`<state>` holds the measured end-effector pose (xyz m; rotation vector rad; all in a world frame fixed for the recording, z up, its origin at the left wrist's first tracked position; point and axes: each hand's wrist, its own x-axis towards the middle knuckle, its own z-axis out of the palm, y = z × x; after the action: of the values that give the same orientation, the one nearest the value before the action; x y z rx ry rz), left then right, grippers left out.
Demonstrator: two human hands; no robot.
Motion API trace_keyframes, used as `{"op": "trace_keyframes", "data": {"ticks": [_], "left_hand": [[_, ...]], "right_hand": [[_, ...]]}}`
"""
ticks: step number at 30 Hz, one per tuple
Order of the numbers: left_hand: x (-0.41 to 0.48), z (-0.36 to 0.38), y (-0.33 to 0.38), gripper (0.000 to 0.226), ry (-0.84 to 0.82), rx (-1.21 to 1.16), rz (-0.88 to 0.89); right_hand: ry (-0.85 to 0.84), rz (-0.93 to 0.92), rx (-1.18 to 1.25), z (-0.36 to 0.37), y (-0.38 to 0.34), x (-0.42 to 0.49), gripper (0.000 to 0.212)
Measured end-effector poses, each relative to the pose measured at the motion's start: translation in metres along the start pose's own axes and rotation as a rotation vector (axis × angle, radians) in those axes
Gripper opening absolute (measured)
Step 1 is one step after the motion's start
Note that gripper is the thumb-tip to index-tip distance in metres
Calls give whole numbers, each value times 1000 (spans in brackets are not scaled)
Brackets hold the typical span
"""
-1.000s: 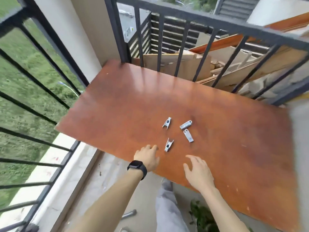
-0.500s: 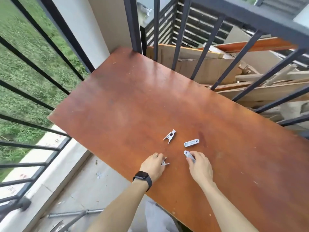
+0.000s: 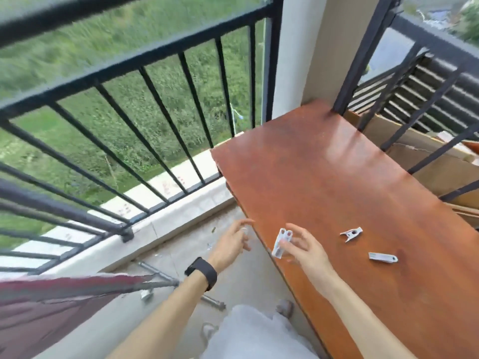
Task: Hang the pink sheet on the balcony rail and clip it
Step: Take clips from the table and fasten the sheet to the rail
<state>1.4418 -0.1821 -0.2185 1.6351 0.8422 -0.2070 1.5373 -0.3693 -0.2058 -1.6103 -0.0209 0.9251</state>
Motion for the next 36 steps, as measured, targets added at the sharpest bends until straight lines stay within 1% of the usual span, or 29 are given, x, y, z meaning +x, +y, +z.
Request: {"op": "trace_keyframes", "data": {"ticks": [1,3,4,6,9,11,14,17,20,22,26,29,31,33,34,36], "left_hand": [[-13,-19,2,38,18,-7,28],[-41,-55,3,33,69,0,116],[-56,-72,3,30,100,30,173],[-81,-102,-1,36,186,147,288],[-111,-147,-18,34,341,237,346],[-131,-177,-35,29,432,347,333],[-166,-215,-57,24,552,594,334],[-205,-248,-66,26,677,772,320],[-238,-271,-70,24,811,942,368],[-256,-282,-74,22,912,1003,410],[-283,-298,-67,16,1010,1089,409],[-305,-313,-38,14,1116,1200,436],[-323,-324,-8,16,1254,1249,535],[-342,-337,25,17,1408,1187,622],[-351,-344,41,19,1477,1150,628],[-366,-361,68,21,1559,1075,538]], "right_hand": [[-52,-32,10,19,-12,-3,34],[-148,-85,11,55,-30,-7,34],[-198,-108,6,74,-37,-10,35],[-276,-156,-40,110,-47,-17,36],[-348,-236,-147,163,-50,-26,34],[-382,-352,-248,195,-48,-31,35],[-455,-573,-504,238,-46,-40,35],[-518,-772,-617,277,-48,-52,33],[-573,-982,-730,313,-54,-59,36],[-608,-1073,-722,332,-59,-64,36],[-654,-1203,-702,362,-81,-74,38],[-695,-1175,-589,378,-108,-82,37],[-706,-1162,-486,388,-130,-89,38],[-689,-1193,-415,397,-152,-97,36],[-687,-1203,-387,400,-163,-101,34],[-705,-1192,-352,407,-182,-107,30]]}}
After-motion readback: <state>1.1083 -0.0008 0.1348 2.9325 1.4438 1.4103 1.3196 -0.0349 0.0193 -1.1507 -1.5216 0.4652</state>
